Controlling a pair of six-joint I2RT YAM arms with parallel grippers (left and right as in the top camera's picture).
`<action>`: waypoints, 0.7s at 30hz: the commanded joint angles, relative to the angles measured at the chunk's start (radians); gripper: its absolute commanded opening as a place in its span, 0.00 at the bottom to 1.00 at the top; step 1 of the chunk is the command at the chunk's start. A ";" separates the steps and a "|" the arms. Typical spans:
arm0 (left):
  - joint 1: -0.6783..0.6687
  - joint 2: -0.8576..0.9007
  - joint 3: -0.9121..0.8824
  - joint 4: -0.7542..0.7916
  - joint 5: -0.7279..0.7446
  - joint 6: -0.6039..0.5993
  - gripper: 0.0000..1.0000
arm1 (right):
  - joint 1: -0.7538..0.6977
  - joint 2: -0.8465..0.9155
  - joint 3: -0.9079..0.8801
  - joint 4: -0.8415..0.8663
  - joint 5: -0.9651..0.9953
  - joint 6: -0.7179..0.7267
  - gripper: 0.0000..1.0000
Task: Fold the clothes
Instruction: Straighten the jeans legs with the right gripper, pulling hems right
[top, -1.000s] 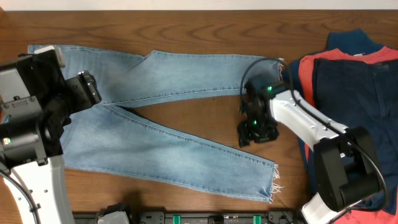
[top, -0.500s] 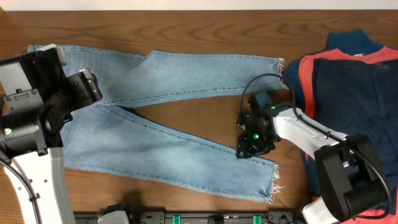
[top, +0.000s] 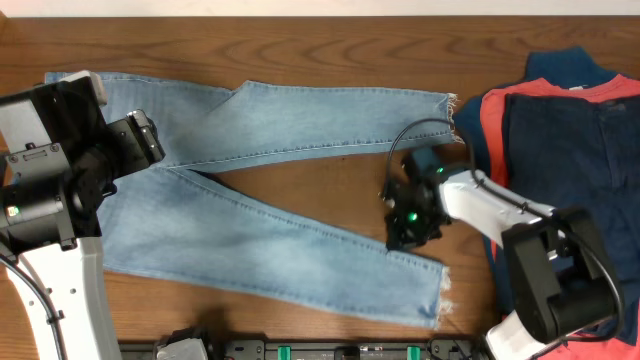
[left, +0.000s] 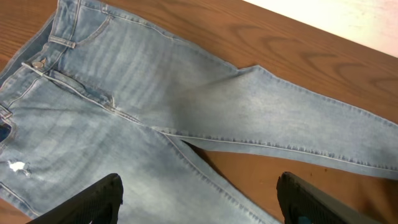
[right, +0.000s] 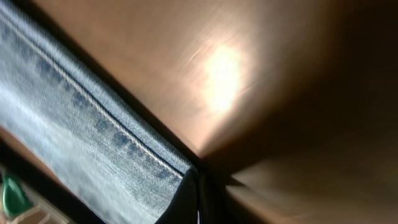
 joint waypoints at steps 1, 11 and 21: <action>-0.001 0.003 0.007 -0.002 -0.012 -0.005 0.80 | -0.089 0.010 0.084 -0.011 0.071 0.031 0.01; -0.001 0.003 0.007 -0.001 -0.013 -0.004 0.81 | -0.299 0.010 0.239 -0.019 0.162 0.143 0.06; 0.059 0.037 0.006 -0.054 -0.256 -0.129 0.99 | -0.338 -0.086 0.370 -0.121 0.092 0.114 0.50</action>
